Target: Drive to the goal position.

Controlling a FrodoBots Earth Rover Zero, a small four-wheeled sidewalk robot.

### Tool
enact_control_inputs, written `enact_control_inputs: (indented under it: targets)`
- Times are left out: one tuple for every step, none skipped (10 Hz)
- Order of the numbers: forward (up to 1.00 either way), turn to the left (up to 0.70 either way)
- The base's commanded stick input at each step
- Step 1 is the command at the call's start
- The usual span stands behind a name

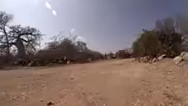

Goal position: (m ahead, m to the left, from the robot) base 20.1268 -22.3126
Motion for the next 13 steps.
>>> enact_control_inputs:
  targets:
    - [0.87,-0.11]
    - [0.87,-0.32]
    - [0.87,-0.33]
    - [0.87,-0.33]
    - [0.87,-0.33]
    - [0.87,-0.24]
    - [0.87,-0.06]
    - [0.87,0.00]
    - [0.87,0.00]
    - [0.87,0.00]
    - [0.87,0.00]
    - [0.87,0.00]
    - [0.87,0.00]
